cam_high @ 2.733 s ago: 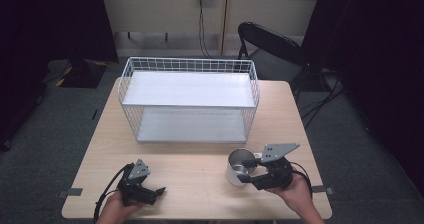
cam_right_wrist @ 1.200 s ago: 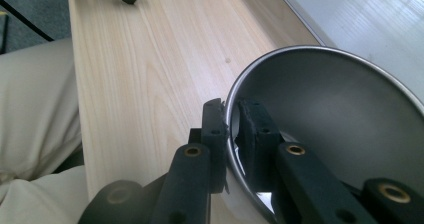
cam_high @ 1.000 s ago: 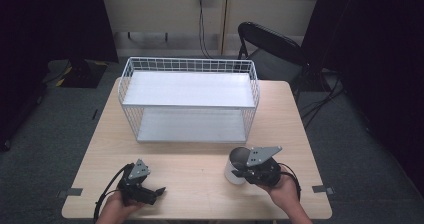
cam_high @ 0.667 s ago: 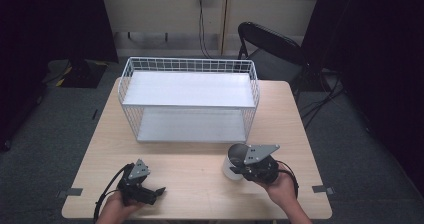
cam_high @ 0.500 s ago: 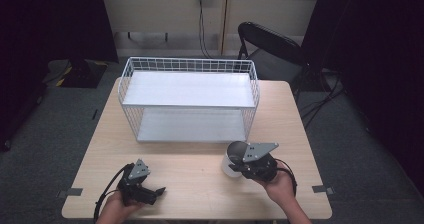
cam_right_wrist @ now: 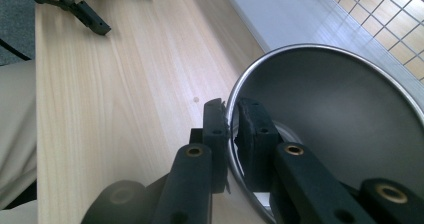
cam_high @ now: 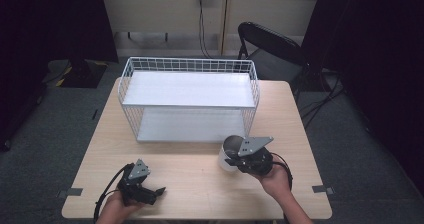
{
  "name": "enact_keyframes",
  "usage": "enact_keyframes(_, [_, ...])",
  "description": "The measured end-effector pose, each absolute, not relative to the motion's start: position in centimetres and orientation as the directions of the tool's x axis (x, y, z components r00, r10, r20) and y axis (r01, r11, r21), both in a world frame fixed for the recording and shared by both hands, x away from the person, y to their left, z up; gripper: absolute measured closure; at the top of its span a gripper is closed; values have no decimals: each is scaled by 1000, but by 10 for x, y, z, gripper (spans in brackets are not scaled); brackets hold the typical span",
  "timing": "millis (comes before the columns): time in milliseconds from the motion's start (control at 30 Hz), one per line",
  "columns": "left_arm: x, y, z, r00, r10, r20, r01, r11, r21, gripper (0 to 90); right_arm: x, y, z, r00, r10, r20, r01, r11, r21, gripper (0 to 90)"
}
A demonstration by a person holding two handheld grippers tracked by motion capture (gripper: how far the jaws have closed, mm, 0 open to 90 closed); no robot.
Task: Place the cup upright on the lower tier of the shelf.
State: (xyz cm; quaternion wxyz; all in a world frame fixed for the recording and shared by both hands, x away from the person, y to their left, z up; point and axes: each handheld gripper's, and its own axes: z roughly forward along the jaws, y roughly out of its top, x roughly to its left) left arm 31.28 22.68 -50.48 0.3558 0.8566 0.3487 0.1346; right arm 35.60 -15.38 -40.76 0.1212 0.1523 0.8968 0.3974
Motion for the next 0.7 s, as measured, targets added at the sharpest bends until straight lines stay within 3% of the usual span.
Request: enact_keyframes(700, [313, 227, -505, 720, 693, -16, 501, -504, 703, 0, 372, -143, -396, -909, 390, -148, 149, 634, 759, 829])
